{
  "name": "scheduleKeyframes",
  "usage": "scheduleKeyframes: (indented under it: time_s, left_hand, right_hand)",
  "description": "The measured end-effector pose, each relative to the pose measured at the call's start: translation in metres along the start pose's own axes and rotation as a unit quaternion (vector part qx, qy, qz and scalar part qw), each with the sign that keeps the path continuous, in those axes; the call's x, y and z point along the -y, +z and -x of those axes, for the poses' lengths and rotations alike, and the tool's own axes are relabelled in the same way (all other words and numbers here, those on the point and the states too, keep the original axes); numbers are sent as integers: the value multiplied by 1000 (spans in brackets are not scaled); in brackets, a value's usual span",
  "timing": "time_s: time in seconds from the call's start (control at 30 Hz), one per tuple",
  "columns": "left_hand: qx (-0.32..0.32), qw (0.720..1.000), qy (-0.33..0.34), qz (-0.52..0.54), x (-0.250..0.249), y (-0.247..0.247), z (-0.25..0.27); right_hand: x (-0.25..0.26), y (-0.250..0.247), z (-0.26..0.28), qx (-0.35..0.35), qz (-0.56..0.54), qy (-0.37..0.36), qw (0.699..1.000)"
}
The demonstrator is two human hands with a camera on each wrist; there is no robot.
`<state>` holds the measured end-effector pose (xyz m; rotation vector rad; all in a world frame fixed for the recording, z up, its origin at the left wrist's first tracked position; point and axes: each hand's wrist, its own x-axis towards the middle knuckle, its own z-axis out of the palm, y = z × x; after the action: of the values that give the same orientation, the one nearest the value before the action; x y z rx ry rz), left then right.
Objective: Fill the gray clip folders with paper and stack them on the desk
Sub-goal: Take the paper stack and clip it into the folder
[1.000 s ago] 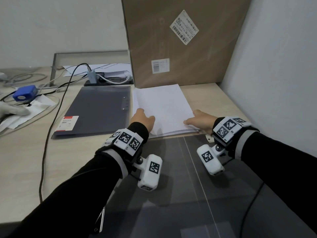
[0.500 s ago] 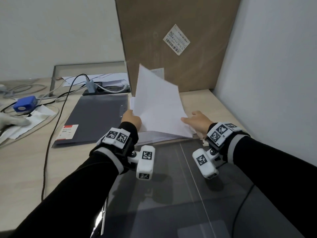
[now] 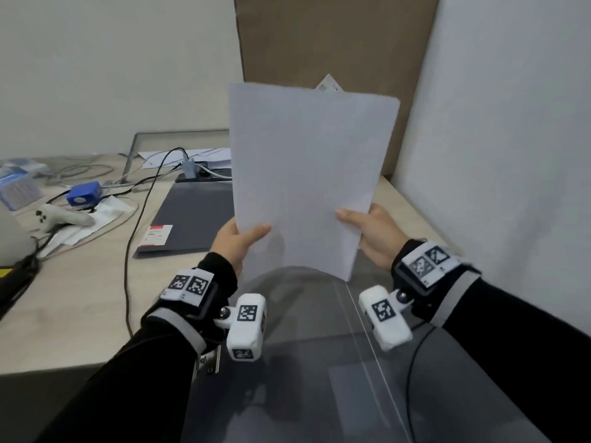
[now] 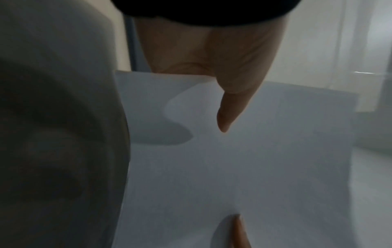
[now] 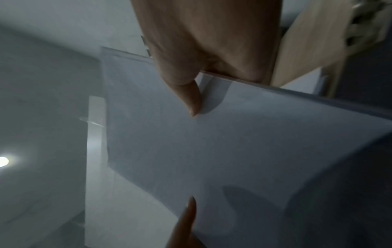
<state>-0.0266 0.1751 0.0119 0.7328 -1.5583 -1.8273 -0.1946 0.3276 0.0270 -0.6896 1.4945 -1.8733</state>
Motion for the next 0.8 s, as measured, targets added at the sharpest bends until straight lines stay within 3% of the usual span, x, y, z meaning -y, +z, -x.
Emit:
scheduleKeyframes:
  time_s: [0.1,0.23,0.33,0.63,0.8]
  left_hand:
    - [-19,998,-62,9,23,4,8]
    - [-59,994,-93,8,30,5,7]
    - [-43,996,-80,-9,25,6,7]
    - [-45,996,-59,-49,32,3,14]
    - [-9,981,-55,-185,21,-13,20]
  right_hand:
    - [-24,9,17,-13,35,24,999]
    - [-30,19,22,-58,116,-4,992]
    - [-26,20,21,-101,158,-33,982]
    - [-37,18,36,-134,151,-8,979]
    - [-12,10,48,-149,238,-14,960]
